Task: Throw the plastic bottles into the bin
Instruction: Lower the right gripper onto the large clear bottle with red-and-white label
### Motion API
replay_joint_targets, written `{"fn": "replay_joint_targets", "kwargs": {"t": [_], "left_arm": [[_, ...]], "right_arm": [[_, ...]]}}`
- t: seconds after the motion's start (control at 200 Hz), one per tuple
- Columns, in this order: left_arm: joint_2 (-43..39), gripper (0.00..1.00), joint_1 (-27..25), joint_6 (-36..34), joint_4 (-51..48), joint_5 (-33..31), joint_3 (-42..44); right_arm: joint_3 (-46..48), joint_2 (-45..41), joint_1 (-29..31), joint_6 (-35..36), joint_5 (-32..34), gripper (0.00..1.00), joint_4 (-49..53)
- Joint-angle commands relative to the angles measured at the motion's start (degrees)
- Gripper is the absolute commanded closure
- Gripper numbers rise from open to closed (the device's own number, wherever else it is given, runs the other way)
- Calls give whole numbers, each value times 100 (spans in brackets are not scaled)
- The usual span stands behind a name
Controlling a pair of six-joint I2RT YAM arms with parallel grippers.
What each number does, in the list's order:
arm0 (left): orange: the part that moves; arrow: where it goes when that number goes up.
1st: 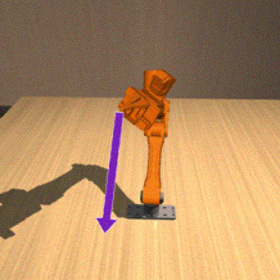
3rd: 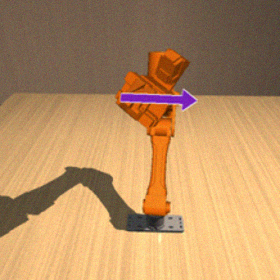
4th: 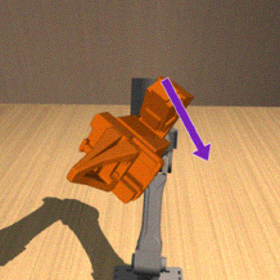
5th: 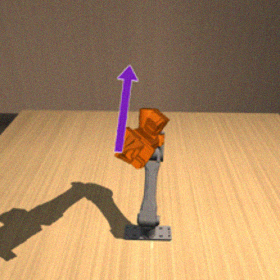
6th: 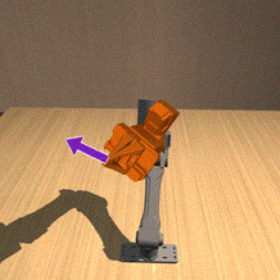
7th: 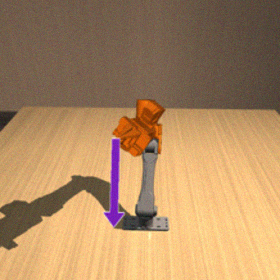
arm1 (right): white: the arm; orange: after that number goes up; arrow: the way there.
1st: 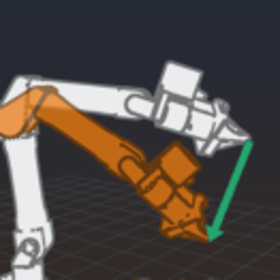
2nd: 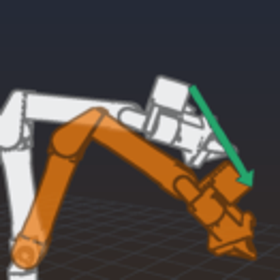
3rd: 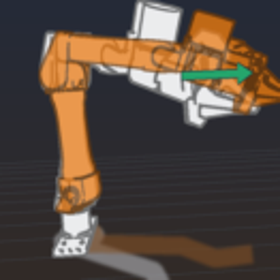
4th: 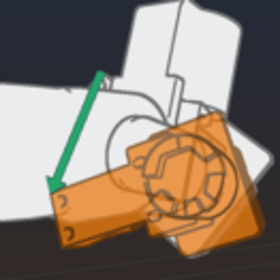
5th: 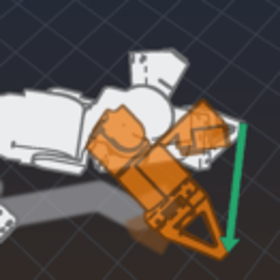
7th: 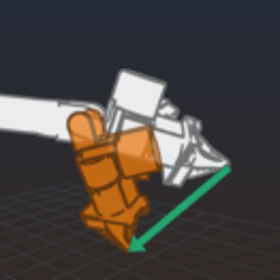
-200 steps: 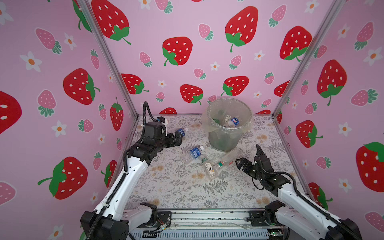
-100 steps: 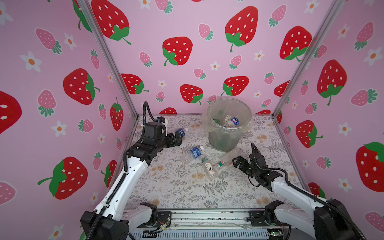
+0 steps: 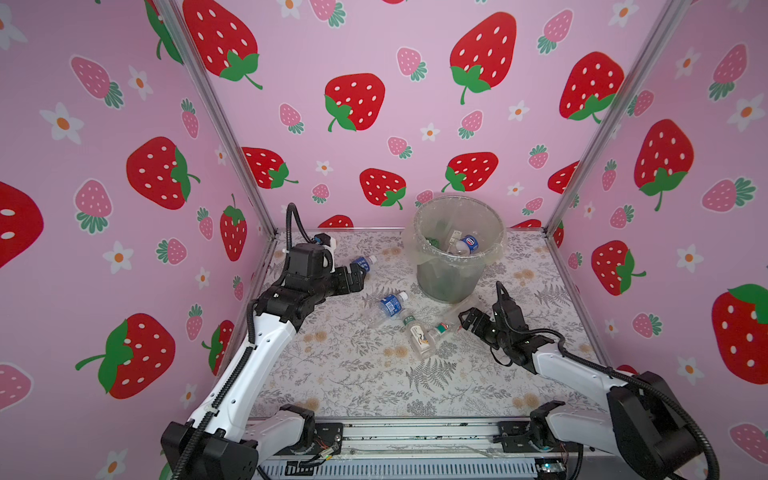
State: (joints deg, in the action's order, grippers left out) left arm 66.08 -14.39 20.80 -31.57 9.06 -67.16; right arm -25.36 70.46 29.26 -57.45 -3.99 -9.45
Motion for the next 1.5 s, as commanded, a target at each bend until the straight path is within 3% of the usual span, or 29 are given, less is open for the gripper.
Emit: {"fn": "replay_joint_targets", "kwargs": {"t": [0.0, 0.955, 1.036, 1.251, 1.306, 1.496], "left_arm": [[-35, 1, 29, -68, -16, 30, -4], [-92, 1, 31, -108, -43, -37, 9], [-95, 1, 28, -103, -48, -51, 9], [-90, 1, 25, -106, -50, -53, 9], [-96, 1, 26, -103, -49, -62, 5], [-103, 1, 24, -119, -68, -75, 1]], "right_arm": [[-93, 150, 10, -177, -80, 1, -384], [-156, 1142, 2, -692, 12, 3, -1354], [-208, 1233, -1, -706, 51, 9, -1339], [-302, 1404, 5, -706, 109, 10, -1314], [-307, 1430, 1, -706, 131, 16, -1330], [-316, 1513, 5, -741, 141, 22, -1388]]}}
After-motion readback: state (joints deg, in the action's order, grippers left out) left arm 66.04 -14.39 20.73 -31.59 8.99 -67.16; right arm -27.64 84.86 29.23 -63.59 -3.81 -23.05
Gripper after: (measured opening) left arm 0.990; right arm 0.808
